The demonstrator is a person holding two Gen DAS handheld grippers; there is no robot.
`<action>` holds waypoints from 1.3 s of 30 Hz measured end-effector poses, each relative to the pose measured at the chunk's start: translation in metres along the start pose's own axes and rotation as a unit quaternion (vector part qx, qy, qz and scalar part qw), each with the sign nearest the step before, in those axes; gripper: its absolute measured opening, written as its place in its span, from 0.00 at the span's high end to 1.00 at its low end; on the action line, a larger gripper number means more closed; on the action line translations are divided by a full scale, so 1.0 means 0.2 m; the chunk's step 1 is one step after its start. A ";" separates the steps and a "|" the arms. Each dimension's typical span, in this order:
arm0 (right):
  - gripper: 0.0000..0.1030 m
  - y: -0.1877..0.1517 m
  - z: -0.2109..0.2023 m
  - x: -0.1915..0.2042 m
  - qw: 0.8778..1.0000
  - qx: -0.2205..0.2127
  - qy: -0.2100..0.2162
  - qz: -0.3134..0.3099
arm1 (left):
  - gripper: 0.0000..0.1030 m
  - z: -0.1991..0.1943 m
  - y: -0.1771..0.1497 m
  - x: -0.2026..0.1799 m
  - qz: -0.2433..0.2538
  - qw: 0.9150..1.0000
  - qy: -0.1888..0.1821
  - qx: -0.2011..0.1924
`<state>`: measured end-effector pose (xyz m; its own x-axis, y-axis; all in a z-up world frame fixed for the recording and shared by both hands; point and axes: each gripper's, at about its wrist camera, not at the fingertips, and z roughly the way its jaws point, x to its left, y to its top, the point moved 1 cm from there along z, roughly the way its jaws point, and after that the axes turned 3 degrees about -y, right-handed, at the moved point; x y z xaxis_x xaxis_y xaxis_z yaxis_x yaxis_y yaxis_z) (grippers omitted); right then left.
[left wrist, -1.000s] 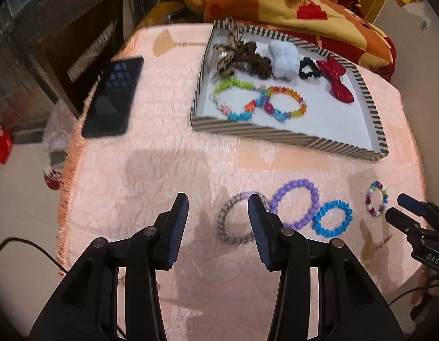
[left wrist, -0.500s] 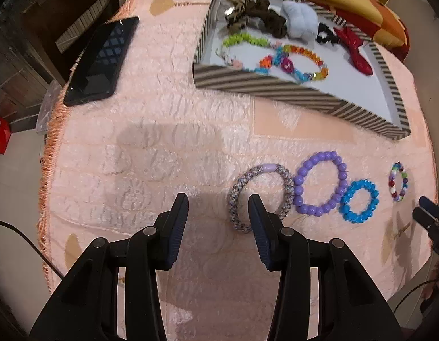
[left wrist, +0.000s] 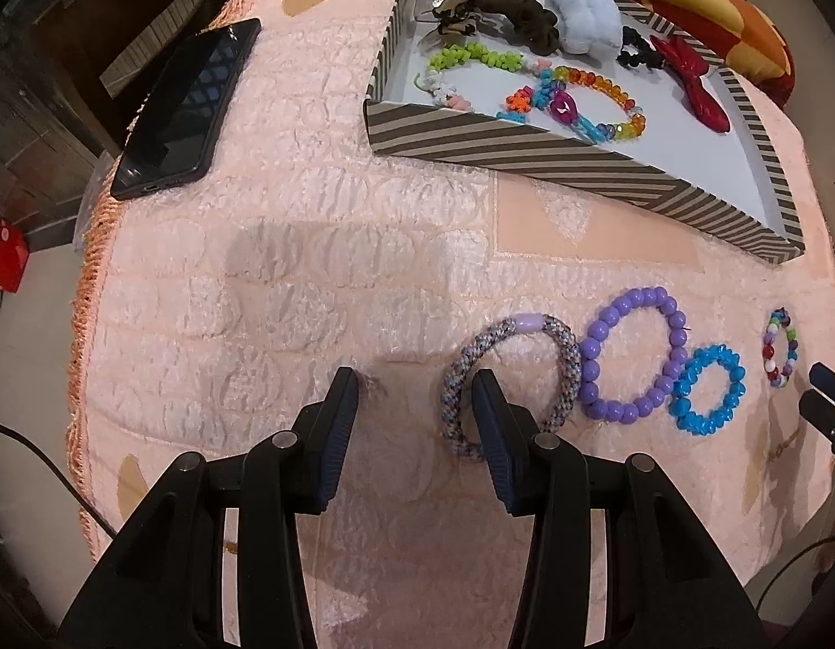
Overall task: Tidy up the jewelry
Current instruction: 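Move both tools back over the grey, purple, blue and multicolour bracelets, then grasp the grey braided bracelet with the left tool while the right tool grasps the blue beaded bracelet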
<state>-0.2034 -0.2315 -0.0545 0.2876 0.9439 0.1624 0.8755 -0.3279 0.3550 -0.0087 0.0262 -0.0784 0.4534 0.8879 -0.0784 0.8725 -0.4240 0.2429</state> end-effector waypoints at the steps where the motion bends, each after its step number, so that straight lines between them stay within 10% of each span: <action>1: 0.37 0.00 0.00 0.02 1.000 -0.001 0.005 -0.005 | 0.68 0.00 0.00 0.00 0.000 1.000 0.000 -0.004; 6: 0.52 0.04 0.03 0.19 0.998 0.000 0.024 -0.059 | 0.93 0.00 0.00 -0.03 0.017 1.000 0.002 -0.009; 21: 0.92 0.09 0.29 0.50 0.981 0.018 -0.027 -0.190 | 0.93 -0.14 -0.06 -0.01 -0.005 1.000 -0.018 -0.025; 39: 0.92 0.23 -0.15 0.51 0.981 -0.062 -0.019 -0.182 | 0.93 -0.28 0.02 -0.05 0.000 0.997 -0.039 -0.060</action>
<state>-0.1458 -0.1522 0.0054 -0.0184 0.9994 -0.0285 0.8692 0.0301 0.4935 -0.0210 0.0254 -0.0226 0.4701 0.8694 -0.1519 0.8465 -0.3955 0.3564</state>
